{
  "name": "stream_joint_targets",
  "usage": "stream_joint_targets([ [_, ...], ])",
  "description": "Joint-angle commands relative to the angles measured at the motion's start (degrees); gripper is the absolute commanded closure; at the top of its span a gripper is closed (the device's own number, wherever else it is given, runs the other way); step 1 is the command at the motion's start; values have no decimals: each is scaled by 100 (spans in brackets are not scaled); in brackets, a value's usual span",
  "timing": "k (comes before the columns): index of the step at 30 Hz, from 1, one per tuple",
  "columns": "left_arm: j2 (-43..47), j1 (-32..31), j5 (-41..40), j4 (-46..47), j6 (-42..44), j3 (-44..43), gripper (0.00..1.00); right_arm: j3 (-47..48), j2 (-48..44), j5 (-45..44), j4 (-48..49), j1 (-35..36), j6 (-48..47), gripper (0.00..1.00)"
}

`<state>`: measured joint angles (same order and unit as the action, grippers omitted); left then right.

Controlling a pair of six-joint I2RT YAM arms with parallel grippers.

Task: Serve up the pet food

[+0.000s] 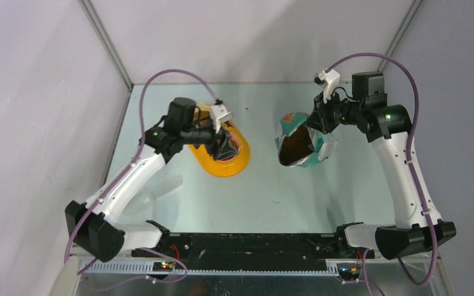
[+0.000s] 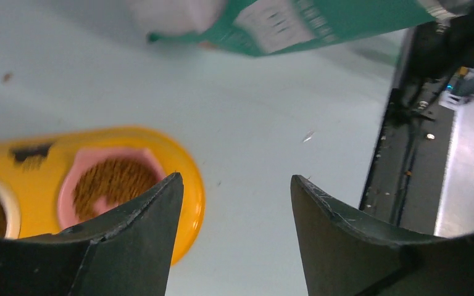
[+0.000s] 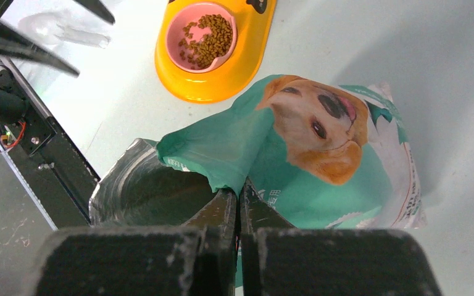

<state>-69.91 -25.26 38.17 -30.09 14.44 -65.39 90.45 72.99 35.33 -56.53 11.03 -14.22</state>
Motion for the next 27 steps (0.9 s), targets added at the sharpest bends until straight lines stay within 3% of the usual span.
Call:
stream_joint_targets([
  [1, -498, -696, 514, 146, 193, -1184, 29, 852, 163, 408, 526, 71, -64, 100],
  [4, -927, -999, 566, 330, -462, -2071, 28, 1116, 259, 287, 413, 180, -166, 100],
  [8, -1333, -1450, -445, 417, -1139, -2862, 26, 1042, 235, 39, 333, 218, -319, 100],
  [14, -1971, -2323, -2373, -139, -541, -3462, 24, 1023, 250, -25, 401, 220, -285, 100],
  [18, -2581, -2505, -2508, -509, -465, -3780, 23, 1019, 236, -35, 407, 217, -277, 100],
  [22, -2942, -2528, -2992, -233, -867, -3755, 25, 974, 199, -15, 406, 204, -225, 100],
  [24, -3075, -2535, -3577, -155, -1060, -3805, 27, 922, 161, -4, 390, 193, -216, 100],
  [26, -3102, -2524, -3910, -138, -1068, -3851, 38, 847, 67, -13, 347, 187, -236, 100],
  [27, -3083, -2508, -3882, -162, -1047, -3872, 56, 804, 44, -14, 328, 184, -285, 100],
])
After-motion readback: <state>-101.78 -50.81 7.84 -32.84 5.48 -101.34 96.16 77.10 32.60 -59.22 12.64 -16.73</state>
